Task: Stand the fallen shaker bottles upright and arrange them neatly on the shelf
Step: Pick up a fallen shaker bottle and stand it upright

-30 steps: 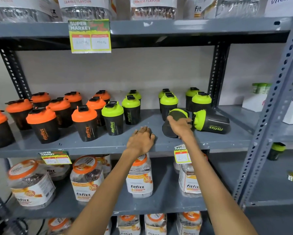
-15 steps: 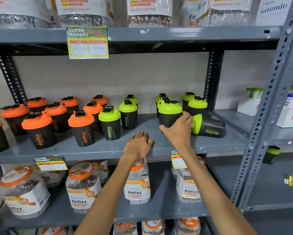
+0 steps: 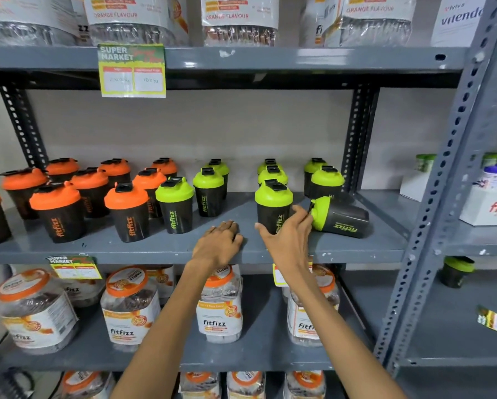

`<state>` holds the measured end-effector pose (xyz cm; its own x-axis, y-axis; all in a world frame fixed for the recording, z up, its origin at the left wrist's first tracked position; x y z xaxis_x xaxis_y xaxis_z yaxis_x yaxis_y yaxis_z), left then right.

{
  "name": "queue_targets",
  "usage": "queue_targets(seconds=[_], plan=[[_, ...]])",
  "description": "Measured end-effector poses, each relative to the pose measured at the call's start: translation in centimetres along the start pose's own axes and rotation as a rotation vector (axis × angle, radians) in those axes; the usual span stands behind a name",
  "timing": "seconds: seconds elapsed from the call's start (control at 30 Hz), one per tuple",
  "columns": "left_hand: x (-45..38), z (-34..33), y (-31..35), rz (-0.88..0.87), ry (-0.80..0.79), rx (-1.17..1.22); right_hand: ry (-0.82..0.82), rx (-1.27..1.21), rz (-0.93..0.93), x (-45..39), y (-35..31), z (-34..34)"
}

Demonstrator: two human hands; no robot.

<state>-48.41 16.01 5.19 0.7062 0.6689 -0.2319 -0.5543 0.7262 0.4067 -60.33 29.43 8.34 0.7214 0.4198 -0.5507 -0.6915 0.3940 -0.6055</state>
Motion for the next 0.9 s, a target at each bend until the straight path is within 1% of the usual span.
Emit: queue_targets(seconds=[0.07, 0.13, 0.2, 0.27, 0.37, 0.47, 0.53, 0.6, 0.77, 0.83, 0.9], plan=[[0.0, -0.1, 0.0, 0.009, 0.001, -0.004, 0.011, -0.03, 0.108, 0.3, 0.5, 1.6], [0.0, -0.2, 0.1, 0.017, -0.002, -0.007, 0.029, 0.036, 0.259, 0.1, 0.9, 3.6], [0.0, -0.3, 0.2, 0.032, -0.004, -0.005, 0.045, 0.199, 0.391, -0.7, 1.3, 5.4], [0.1, -0.5, 0.5, 0.052, 0.003, -0.001, 0.046, 0.428, 0.458, -2.1, 2.0, 6.5], [-0.2, -0.6, 1.4, 0.073, 0.011, 0.015, -0.031, 0.691, 0.422, -4.8, 3.5, 6.9], [-0.6, -1.1, 2.9, 0.075, 0.003, 0.026, -0.175, 0.84, 0.335, -7.0, 5.3, 6.3], [-0.6, -1.5, 3.4, 0.074, 0.014, 0.032, -0.242, 0.895, 0.305, -7.6, 6.1, 5.7], [-0.5, -1.8, 3.4, 0.068, 0.028, 0.021, -0.251, 0.918, 0.319, -7.7, 6.6, 5.4], [-0.5, -1.9, 3.2, 0.06, 0.036, 0.006, -0.148, 0.858, 0.393, -7.1, 7.3, 5.7], [-0.6, -2.0, 3.2, 0.059, 0.039, -0.006, -0.128, 0.738, 0.38, -6.9, 7.7, 5.9], [-0.6, -2.0, 3.2, 0.059, 0.041, -0.01, -0.111, 0.523, 0.338, -6.9, 8.0, 6.3]])
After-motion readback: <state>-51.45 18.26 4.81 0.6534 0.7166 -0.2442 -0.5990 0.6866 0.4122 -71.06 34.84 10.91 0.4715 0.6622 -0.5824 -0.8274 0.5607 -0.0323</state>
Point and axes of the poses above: each hand's wrist, its own x-axis away from the middle knuckle, its own z-axis out of the back of the hand, y = z × x, the point moved 7 cm from there along -x, towards the middle knuckle, and after that the axes turned 11 degrees about x, right-handed, at the moved point
